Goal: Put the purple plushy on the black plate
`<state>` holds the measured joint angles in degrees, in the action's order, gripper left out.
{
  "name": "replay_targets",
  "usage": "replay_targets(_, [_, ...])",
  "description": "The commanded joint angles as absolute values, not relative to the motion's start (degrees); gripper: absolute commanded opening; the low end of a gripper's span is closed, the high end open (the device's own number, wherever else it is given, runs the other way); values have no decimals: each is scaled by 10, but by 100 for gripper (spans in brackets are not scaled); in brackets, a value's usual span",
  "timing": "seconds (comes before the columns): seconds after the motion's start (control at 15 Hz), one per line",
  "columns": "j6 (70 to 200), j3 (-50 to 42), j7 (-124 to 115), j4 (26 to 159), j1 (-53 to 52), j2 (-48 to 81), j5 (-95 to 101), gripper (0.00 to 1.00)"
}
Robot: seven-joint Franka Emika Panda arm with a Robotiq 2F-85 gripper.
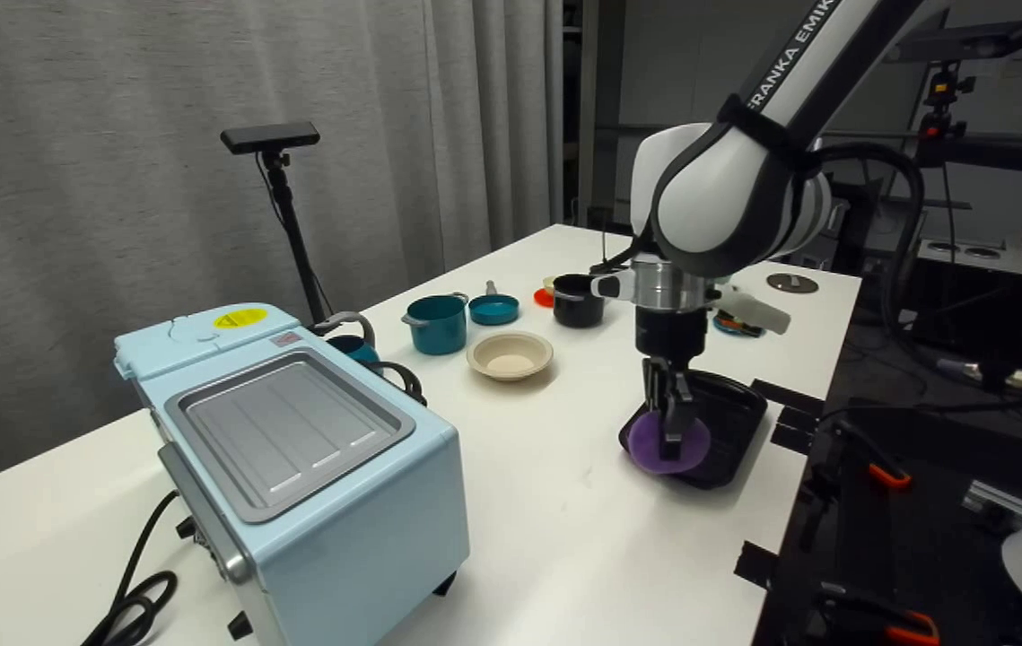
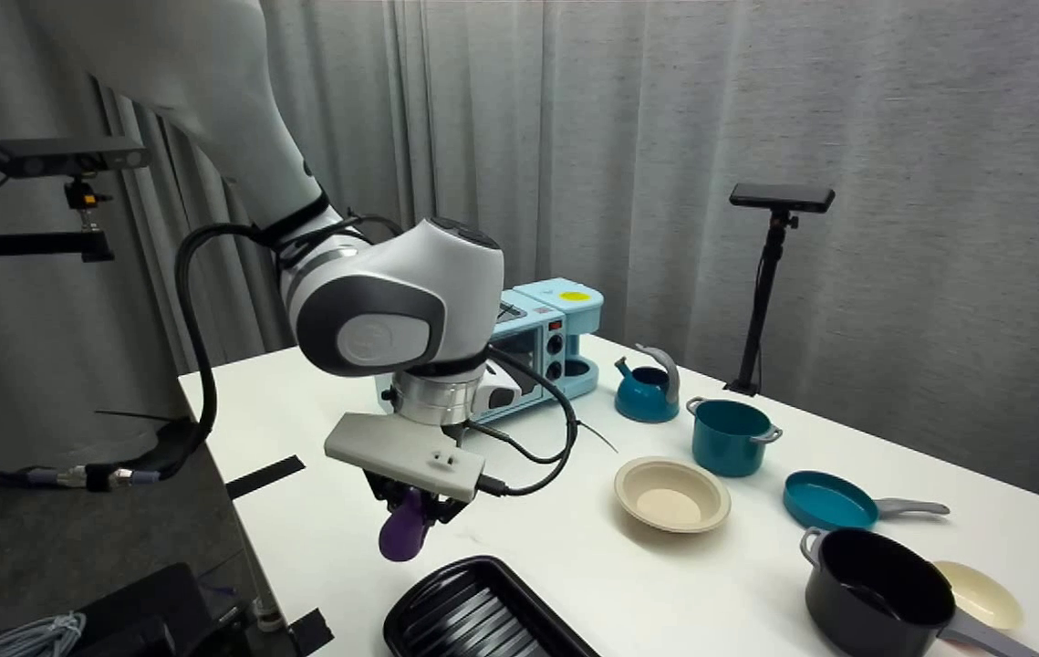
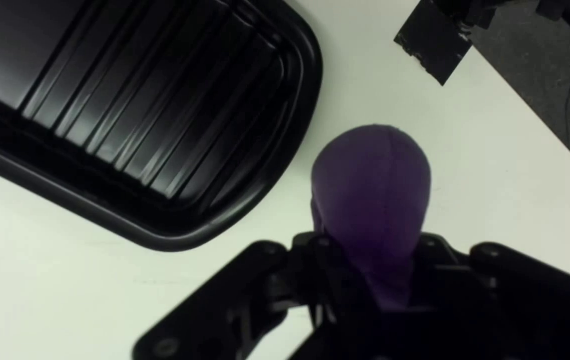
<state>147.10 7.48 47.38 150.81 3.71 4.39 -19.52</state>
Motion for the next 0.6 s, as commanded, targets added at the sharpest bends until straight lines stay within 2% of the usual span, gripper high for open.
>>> replay_targets(0.0, [1510, 49, 497, 1512, 37, 60, -193, 6])
replay_targets(0.53, [1636, 10, 472, 1507, 72, 136, -131, 6])
